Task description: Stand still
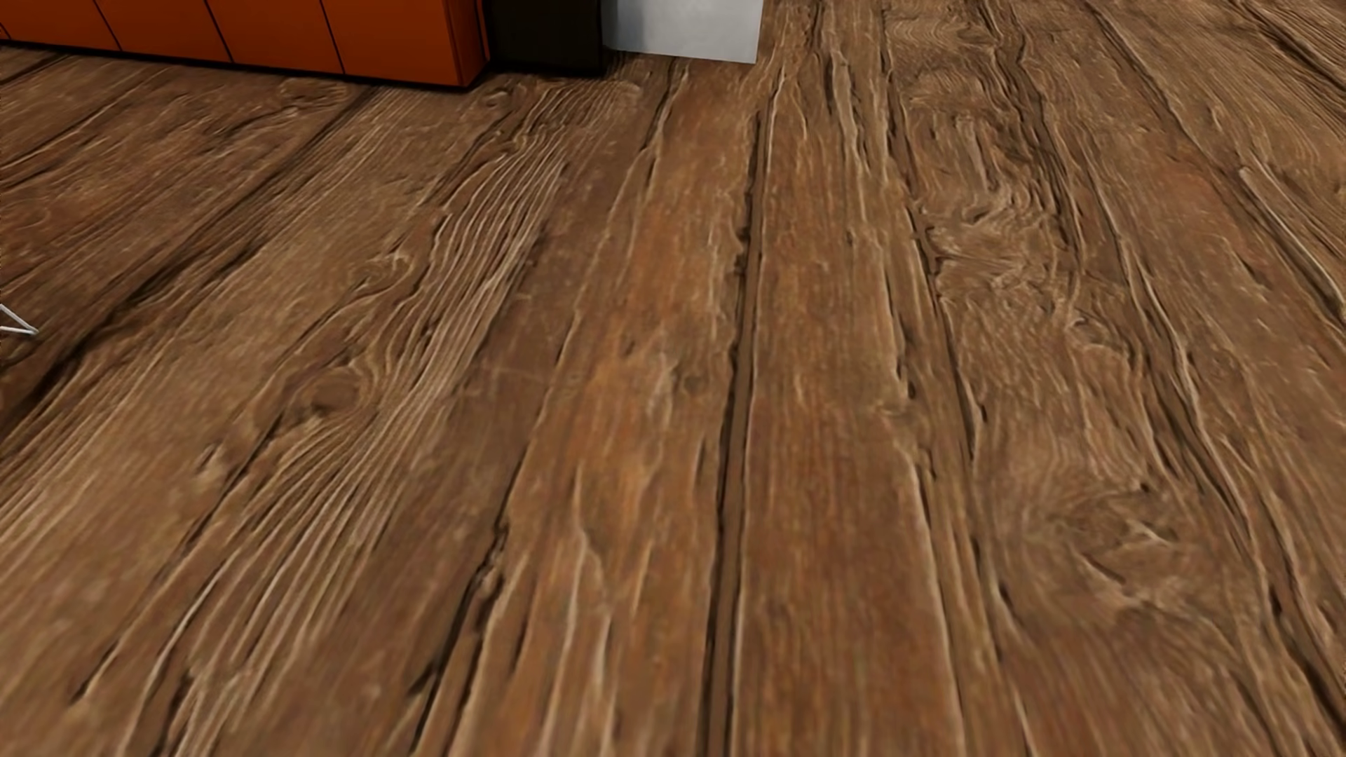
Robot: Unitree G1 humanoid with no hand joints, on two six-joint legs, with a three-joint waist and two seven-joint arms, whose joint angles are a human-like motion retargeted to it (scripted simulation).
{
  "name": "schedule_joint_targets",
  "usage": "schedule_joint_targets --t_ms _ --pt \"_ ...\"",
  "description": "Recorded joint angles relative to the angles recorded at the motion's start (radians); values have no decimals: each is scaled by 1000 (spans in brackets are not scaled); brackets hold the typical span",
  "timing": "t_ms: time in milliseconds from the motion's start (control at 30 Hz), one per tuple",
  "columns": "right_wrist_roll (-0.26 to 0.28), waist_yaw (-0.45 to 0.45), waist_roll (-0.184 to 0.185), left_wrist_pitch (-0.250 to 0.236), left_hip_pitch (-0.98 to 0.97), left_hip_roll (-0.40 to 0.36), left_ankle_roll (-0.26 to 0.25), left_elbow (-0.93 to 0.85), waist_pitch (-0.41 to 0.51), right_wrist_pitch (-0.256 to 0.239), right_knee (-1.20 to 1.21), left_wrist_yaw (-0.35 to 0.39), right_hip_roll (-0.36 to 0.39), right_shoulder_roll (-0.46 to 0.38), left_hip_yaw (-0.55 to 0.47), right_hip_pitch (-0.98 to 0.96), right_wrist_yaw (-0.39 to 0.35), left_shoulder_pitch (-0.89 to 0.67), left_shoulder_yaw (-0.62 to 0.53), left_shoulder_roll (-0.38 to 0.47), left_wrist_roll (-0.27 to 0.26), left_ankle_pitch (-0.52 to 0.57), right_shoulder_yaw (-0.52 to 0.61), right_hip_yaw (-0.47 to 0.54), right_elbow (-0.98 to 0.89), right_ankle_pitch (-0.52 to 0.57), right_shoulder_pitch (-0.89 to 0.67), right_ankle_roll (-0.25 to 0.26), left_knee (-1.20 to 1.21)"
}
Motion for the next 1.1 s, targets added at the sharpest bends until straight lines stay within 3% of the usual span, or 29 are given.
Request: schedule_joint_targets --t_ms 967,1100 --pt "0 -8 17 0 -7 7 0 1 -20 0 -3 0 3 -7 0 -5 0 6 -26 1 0 11 -14 0 14 -2 11 0 -1" --pt "0 -9 18 0 -7 8 0 -5 -24 0 -2 0 4 -7 0 -3 0 17 27 0 0 12 -55 0 8 -6 25 0 0"
